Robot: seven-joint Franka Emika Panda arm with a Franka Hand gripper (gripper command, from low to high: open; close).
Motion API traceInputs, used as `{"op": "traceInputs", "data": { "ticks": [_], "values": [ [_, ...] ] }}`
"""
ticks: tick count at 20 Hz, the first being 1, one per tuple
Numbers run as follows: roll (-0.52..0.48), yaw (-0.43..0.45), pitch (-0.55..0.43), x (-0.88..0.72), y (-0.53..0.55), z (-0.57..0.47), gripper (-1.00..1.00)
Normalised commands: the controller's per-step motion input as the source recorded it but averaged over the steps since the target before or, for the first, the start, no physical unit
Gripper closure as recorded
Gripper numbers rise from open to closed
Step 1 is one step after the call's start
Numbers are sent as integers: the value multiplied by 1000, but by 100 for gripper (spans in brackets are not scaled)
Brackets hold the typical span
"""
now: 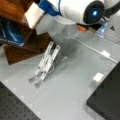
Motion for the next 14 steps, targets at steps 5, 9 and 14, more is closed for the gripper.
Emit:
{"op": "traceInputs", "data": {
  "ticks": [5,9,14],
  "values": [
    [-103,211,64,265,288,-5,100],
    [-43,325,28,299,319,-5,100],
    [-31,376,63,309,333,6,100]
  ]
}}
